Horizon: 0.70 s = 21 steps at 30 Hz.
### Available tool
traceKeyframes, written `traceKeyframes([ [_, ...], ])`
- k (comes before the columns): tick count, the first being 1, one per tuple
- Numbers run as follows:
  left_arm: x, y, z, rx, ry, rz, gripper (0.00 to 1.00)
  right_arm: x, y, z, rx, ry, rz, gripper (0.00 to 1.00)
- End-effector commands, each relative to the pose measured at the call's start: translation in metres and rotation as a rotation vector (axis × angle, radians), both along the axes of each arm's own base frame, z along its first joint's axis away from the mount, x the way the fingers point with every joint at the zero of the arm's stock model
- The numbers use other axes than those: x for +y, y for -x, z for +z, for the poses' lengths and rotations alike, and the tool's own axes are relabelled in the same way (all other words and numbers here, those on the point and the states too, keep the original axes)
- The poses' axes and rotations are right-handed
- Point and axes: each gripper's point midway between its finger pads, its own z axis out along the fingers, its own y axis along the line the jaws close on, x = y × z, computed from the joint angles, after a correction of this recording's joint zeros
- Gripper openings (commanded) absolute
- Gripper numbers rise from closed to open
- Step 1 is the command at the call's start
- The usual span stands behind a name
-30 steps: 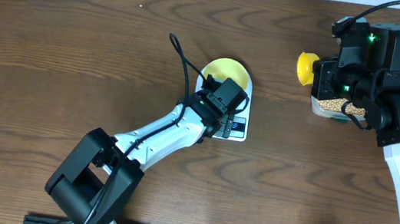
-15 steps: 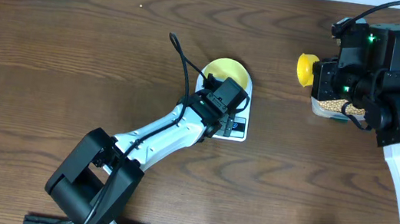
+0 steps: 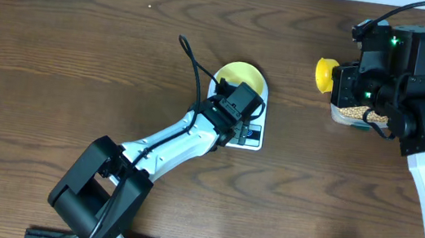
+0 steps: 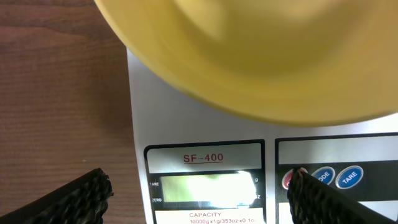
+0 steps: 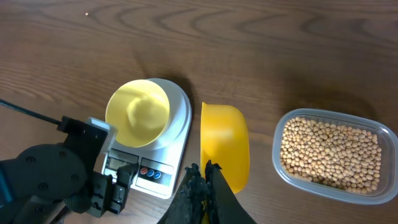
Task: Scoop item into bowl and weigh 50g on scale
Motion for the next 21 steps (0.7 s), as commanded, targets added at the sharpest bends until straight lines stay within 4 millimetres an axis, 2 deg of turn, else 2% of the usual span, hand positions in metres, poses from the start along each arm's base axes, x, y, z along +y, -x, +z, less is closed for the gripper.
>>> traceKeyframes([
  [1, 0.002, 0.007, -0.011, 0.022, -0.025, -0.008, 0.93, 0.002, 0.001, 0.004, -0.011, 0.001, 0.006, 0.01],
  [21, 0.0, 0.011, -0.021, 0.038, -0.052, -0.027, 0.93, 0.002, 0.001, 0.004, -0.011, 0.001, 0.006, 0.01],
])
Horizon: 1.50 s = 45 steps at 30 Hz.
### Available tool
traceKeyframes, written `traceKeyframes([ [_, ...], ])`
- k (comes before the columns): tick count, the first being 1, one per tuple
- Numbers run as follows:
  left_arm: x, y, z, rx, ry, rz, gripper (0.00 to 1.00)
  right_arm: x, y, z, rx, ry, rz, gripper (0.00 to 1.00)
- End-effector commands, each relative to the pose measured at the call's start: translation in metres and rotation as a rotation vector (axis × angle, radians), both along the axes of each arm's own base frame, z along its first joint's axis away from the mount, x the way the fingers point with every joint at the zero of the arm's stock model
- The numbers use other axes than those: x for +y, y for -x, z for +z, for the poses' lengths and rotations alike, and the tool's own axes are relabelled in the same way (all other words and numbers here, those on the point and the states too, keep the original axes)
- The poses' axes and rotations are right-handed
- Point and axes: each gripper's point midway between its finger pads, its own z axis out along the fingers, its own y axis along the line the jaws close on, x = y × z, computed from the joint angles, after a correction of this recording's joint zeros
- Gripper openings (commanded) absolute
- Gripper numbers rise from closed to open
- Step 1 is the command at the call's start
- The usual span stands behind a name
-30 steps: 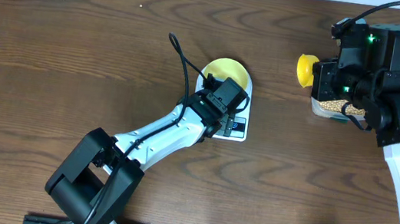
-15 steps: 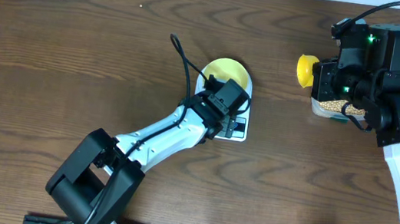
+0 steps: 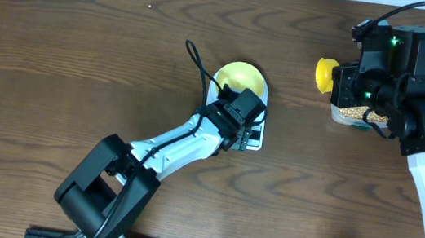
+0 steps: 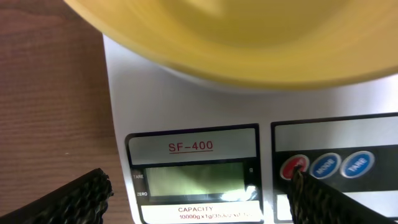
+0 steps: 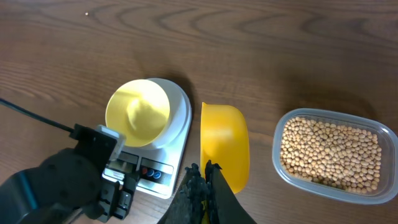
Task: Scoop item into bowl and weigh 50g on scale
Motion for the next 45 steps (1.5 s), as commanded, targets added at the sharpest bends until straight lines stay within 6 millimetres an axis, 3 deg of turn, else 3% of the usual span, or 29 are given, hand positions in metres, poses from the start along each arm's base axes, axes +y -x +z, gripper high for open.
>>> traceKeyframes([
  [1, 0.0033, 0.0016, -0.0072, 0.008, -0.027, -0.004, 0.93, 0.0019, 0.0011, 0.0044, -0.011, 0.001, 0.006, 0.01],
  [45, 0.0035, -0.0068, -0.0115, -0.025, -0.043, 0.0, 0.93, 0.0013, 0.0038, 0.0017, 0.004, 0.005, 0.006, 0.01],
])
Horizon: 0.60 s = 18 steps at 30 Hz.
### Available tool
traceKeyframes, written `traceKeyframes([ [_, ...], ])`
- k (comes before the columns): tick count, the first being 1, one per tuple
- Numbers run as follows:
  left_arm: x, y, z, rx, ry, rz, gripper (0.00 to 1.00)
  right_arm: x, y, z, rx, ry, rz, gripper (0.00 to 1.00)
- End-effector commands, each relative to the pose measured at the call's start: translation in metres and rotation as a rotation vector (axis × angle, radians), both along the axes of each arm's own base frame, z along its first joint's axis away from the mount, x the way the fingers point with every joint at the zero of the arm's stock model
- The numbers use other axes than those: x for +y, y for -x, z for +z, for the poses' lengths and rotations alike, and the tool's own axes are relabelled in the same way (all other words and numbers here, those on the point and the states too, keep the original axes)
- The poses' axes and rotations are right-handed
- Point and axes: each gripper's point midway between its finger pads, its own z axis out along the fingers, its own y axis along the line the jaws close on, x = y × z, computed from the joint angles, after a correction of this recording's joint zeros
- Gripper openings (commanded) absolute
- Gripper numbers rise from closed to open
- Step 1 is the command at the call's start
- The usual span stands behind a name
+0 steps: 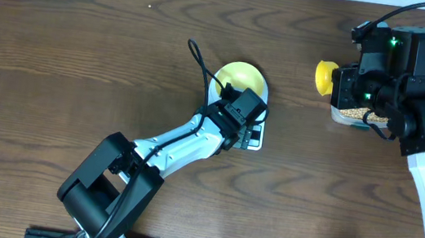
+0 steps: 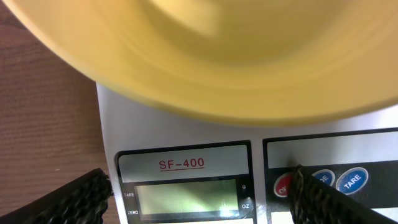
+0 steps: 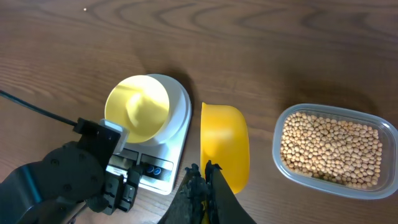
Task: Scoop item into bowl and weigh 50g on scale
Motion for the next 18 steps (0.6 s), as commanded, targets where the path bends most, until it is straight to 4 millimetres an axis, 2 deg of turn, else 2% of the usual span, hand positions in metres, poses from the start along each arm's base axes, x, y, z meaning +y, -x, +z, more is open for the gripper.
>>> traceKeyframes([
  [1, 0.008, 0.0, -0.009, 0.002, -0.049, 0.017, 0.93, 0.002, 0.001, 0.004, -0.012, 0.002, 0.006, 0.01],
  [10, 0.018, -0.004, -0.012, 0.0, -0.05, 0.087, 0.93, 0.002, 0.001, 0.004, -0.011, 0.002, 0.006, 0.01],
  [18, 0.018, -0.004, -0.013, 0.003, -0.049, 0.085, 0.93, 0.002, 0.001, 0.004, -0.012, 0.002, 0.006, 0.01],
])
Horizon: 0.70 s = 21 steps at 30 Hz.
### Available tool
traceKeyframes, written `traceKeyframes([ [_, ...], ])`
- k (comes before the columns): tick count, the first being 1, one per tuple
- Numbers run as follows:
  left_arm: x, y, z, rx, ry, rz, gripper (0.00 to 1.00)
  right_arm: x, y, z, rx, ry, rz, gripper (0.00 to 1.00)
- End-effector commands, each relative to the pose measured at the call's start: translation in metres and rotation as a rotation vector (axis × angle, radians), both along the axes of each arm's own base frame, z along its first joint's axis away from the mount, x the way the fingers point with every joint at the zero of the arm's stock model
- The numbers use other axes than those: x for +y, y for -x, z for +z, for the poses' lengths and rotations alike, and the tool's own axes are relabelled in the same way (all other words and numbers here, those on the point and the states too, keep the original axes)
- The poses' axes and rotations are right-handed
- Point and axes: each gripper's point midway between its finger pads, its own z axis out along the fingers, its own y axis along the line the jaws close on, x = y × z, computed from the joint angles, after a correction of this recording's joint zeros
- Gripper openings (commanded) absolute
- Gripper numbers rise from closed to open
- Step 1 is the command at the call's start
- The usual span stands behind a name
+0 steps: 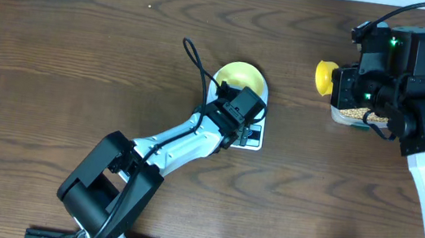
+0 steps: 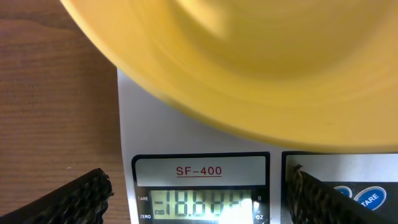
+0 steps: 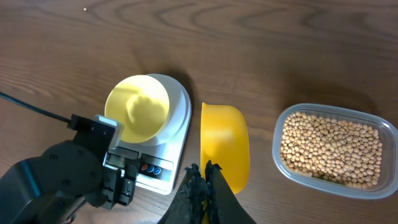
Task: Scoop item into bowl and weigh 50g on scale
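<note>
An empty yellow bowl (image 1: 241,77) (image 2: 249,62) (image 3: 137,111) stands on the white SF-400 scale (image 1: 247,140) (image 2: 149,137). The scale's display (image 2: 202,205) is lit and shows digits, partly lost in glare. My left gripper (image 1: 246,128) (image 2: 199,182) hangs open just over the scale's front panel, one finger on each side of the display. High at the right, my right gripper (image 3: 206,172) is shut on the handle of a yellow scoop (image 3: 225,144) (image 1: 324,74); the scoop is empty. A clear tub of soybeans (image 3: 333,149) (image 1: 350,112) sits right of the scoop.
The left arm (image 1: 168,146) stretches from the table's front edge up to the scale, its black cable (image 1: 195,61) looping beside the bowl. The right arm's body (image 1: 415,80) hangs over the bean tub. Bare wooden table (image 1: 54,73) lies to the left.
The scale's display, blank before, is now lit with digits. My left gripper has shifted slightly left over the panel, and its right fingertip is off the red button. The right arm holds still.
My left gripper stood open over the scale's panel with the display blank. Its right fingertip then came to the red button and was on it 0.6 s ago. Now the display is lit. The right gripper kept the empty scoop beside the beans throughout.
</note>
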Motion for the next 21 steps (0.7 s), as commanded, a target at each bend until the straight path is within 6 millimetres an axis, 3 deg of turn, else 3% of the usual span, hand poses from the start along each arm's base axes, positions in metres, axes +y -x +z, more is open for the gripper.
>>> traceKeyframes([
  [1, 0.01, 0.001, -0.013, 0.018, -0.048, 0.02, 0.93, 0.002, 0.001, 0.004, -0.012, 0.001, 0.006, 0.01],
  [13, 0.012, 0.003, -0.013, 0.026, -0.056, 0.013, 0.93, 0.002, 0.001, 0.004, -0.012, 0.001, 0.006, 0.01],
  [21, 0.016, 0.01, 0.012, 0.02, -0.05, -0.004, 0.93, 0.002, 0.001, 0.004, -0.013, 0.001, 0.006, 0.01],
])
